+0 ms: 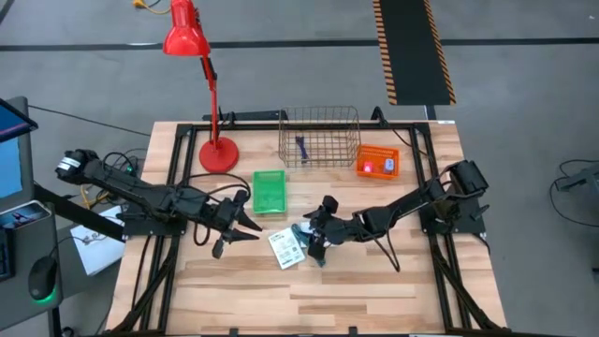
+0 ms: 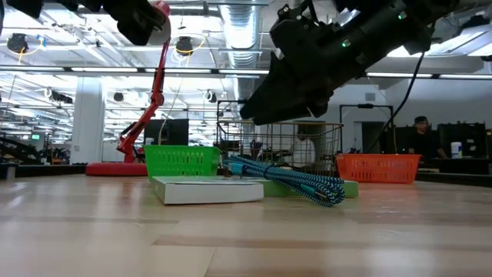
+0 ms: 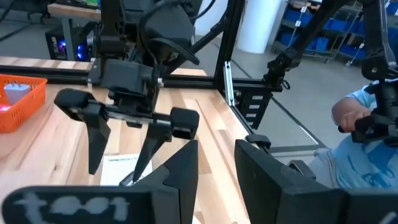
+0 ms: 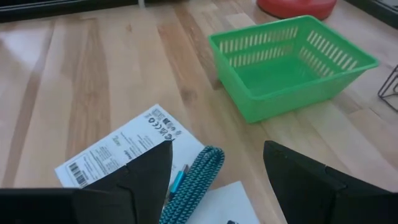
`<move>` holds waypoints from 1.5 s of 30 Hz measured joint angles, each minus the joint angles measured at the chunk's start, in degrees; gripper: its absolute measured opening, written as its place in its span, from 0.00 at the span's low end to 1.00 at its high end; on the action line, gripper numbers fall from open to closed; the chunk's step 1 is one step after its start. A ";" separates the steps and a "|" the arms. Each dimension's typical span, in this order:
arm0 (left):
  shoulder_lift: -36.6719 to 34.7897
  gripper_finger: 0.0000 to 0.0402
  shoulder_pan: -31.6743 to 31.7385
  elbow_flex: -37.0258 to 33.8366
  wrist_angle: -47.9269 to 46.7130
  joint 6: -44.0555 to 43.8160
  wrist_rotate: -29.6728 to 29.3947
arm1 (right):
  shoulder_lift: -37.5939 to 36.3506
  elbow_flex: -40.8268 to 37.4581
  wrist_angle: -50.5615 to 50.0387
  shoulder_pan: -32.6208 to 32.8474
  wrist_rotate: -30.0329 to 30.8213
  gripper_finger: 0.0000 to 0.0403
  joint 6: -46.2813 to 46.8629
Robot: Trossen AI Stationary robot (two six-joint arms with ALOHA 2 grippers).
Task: Pick and place items into bin
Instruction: Put the light blue charger cable into the wire basket
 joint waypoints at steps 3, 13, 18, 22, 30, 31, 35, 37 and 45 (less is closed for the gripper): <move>0.00 0.23 -0.10 0.00 0.15 -0.02 -0.07 | 0.00 0.00 0.02 0.00 -0.04 0.61 0.00; 0.00 0.23 -0.33 0.00 0.68 0.26 -0.09 | 0.00 0.00 0.07 0.78 -0.04 0.61 1.38; 0.00 0.23 -0.36 0.00 0.59 0.26 -0.09 | 0.00 -0.02 0.55 3.63 0.06 0.61 -1.26; 0.00 0.23 -0.39 0.04 0.07 0.26 -0.09 | 0.00 -0.02 0.98 5.94 2.11 0.61 -7.01; 0.02 0.23 -0.37 0.07 -3.37 -0.13 -0.11 | 0.00 -0.02 1.01 4.19 4.45 0.61 -4.85; 0.02 0.23 -0.37 0.09 -3.85 -0.38 -0.11 | 0.00 -0.02 1.01 3.67 4.44 0.61 -3.63; 0.02 0.23 -0.39 0.09 -5.74 -1.21 -0.11 | 0.00 -0.02 1.01 2.32 4.29 0.61 0.58; 0.02 0.23 -0.37 0.09 -5.85 -1.31 -0.11 | 0.00 -0.02 1.01 2.13 4.33 0.61 2.59; 0.02 0.23 -0.37 0.09 -6.08 -3.06 -0.11 | 0.00 -0.02 0.99 2.32 4.18 0.61 6.65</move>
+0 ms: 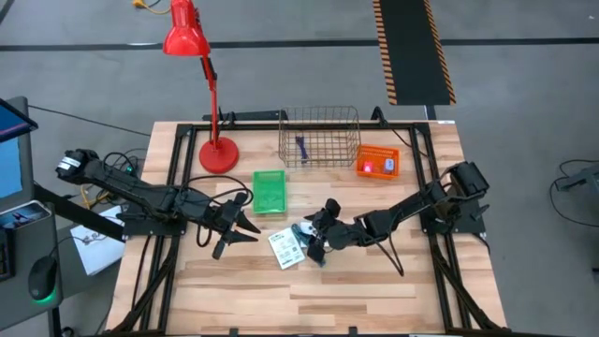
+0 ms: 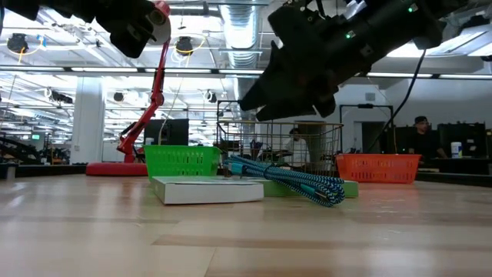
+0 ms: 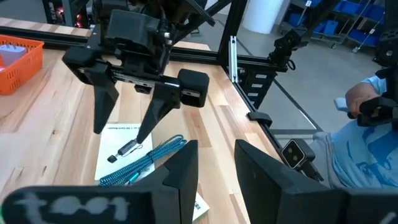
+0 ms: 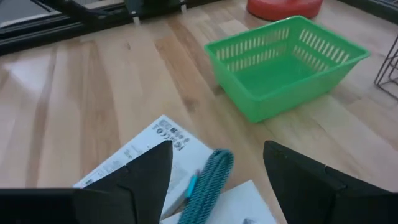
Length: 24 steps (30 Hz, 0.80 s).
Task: Pick and place items into bin
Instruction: Put the light blue charger cable into the wire basket
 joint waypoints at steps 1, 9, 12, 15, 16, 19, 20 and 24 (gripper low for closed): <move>0.00 0.23 0.00 0.00 0.00 0.00 0.00 | 0.00 0.00 0.01 0.30 0.12 0.61 0.58; 0.00 0.23 0.00 0.00 -0.02 -0.02 0.00 | 0.02 -0.02 0.01 1.52 0.78 0.61 3.89; 0.00 0.23 0.00 0.00 -0.02 -0.02 0.00 | 0.03 -0.02 0.01 0.61 0.66 0.61 3.90; 0.00 0.23 0.00 0.00 -0.02 0.07 0.00 | 0.11 0.67 -0.51 -1.00 -0.62 0.61 3.63; 0.00 0.23 0.00 0.00 -0.04 0.20 0.00 | 0.11 1.27 -0.55 -1.60 -1.33 0.61 3.00; 0.00 0.23 0.00 0.00 -0.06 0.22 0.00 | 0.11 2.97 -0.68 -2.84 -2.81 0.61 0.86; 0.00 0.23 0.00 0.00 -0.07 0.22 0.00 | 0.11 3.22 -0.96 -2.97 -3.03 0.61 0.27; 0.00 0.23 0.00 0.00 -0.23 0.20 0.00 | 0.11 3.45 -2.03 -2.32 -3.04 0.61 0.30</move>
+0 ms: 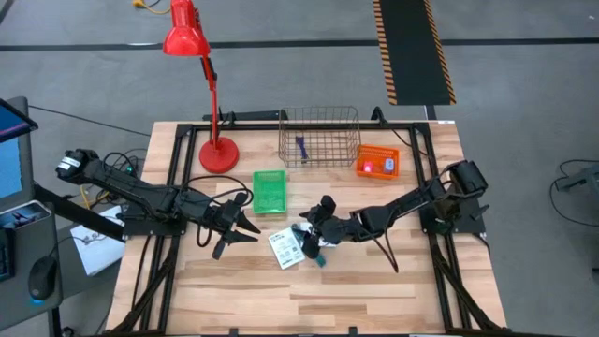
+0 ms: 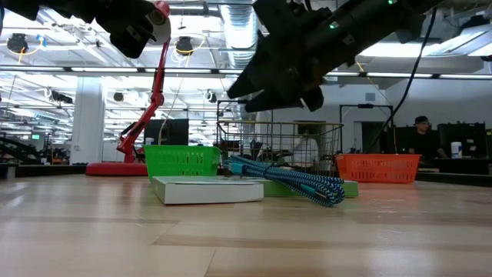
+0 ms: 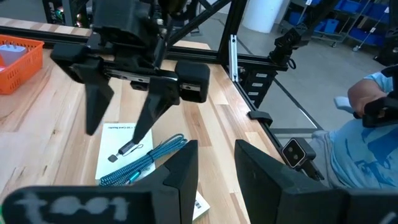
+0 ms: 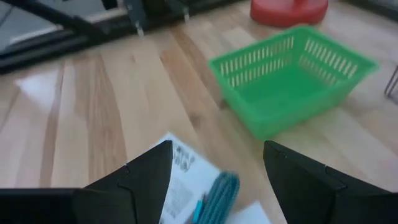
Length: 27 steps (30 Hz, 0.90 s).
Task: Pick and place items into bin
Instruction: Put the light blue charger cable into the wire basket
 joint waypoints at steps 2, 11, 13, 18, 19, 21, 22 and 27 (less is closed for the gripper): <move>0.00 0.23 0.00 0.00 -0.49 0.00 0.00 | 1.75 0.17 -0.40 0.53 0.39 0.61 1.35; 0.02 0.23 -0.01 0.00 -0.78 2.36 -2.51 | 13.89 5.65 -0.71 0.58 -1.25 0.61 2.03; -0.02 0.23 0.00 0.02 -0.71 2.32 -3.75 | 14.89 7.03 -2.55 0.60 -1.20 0.61 0.82; -0.02 0.23 0.00 0.02 -0.86 2.47 -5.03 | 16.06 8.95 -4.90 0.18 -0.71 0.61 0.08; -0.02 0.23 0.00 0.01 -0.84 2.49 -5.24 | 16.06 9.00 -5.27 0.12 -0.53 0.61 0.03; -0.02 0.23 0.00 0.02 -0.80 2.49 -6.15 | 16.06 8.96 -5.97 0.10 0.63 0.61 0.00; -0.02 0.23 0.00 0.02 -0.82 2.51 -6.55 | 16.02 8.98 -6.31 0.10 1.02 0.61 -0.02; -0.02 0.23 0.03 0.01 -0.76 2.54 -7.95 | 16.02 8.98 -6.79 0.07 2.10 0.60 0.00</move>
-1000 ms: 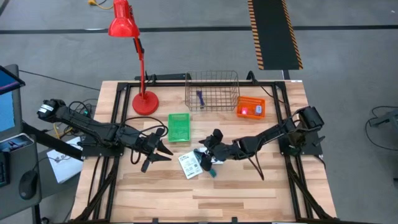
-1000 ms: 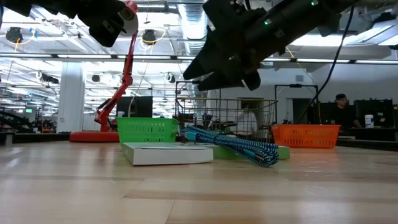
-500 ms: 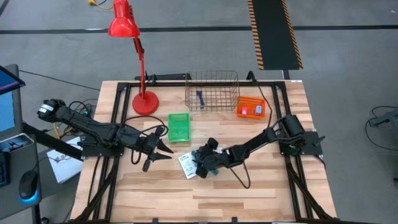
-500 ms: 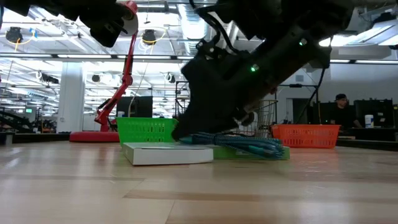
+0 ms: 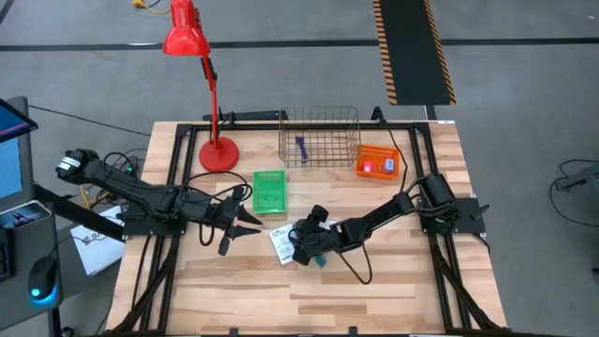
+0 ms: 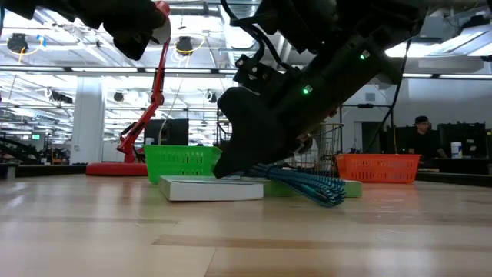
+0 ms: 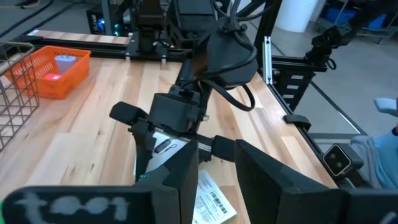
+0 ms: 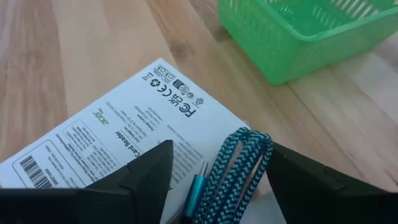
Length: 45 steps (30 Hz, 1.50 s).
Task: Pick and place items into bin
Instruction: Put the light blue charger cable into the wire basket
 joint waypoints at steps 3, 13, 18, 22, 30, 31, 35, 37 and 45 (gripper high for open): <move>0.00 0.23 -0.01 0.01 -0.01 -0.02 -0.10 | 0.00 0.00 -0.02 0.00 0.00 0.56 -0.02; 0.00 0.23 -0.01 0.01 0.03 -0.09 -0.18 | -3.01 -0.06 -2.89 0.18 -0.75 0.18 -0.07; 0.00 0.23 -0.01 0.01 0.03 -1.54 -0.20 | -5.07 -0.20 -5.39 0.14 -1.95 0.04 -0.53; 0.00 0.23 0.01 0.01 0.01 -2.88 -0.20 | -7.87 -0.17 -7.73 0.05 -1.91 0.06 -0.61; 0.00 0.23 -0.01 0.01 0.01 -2.95 -0.20 | -17.73 -0.15 -10.91 -3.22 -1.62 0.06 -8.03; 0.00 0.23 0.02 0.01 0.01 -2.95 -0.20 | -19.38 -0.15 -11.11 -4.14 -1.62 0.05 -9.76; 0.00 0.23 0.01 0.01 0.01 -2.95 -0.20 | -25.50 -0.15 -11.36 -9.20 -1.58 0.03 -17.58; 0.00 0.23 -0.01 0.00 0.03 -2.95 -0.20 | -28.21 -0.15 -11.34 -12.53 -1.53 0.05 -21.28; 0.00 0.23 0.00 0.01 0.01 -2.93 -0.19 | -34.39 -0.11 -6.23 -27.38 -3.38 0.06 -36.19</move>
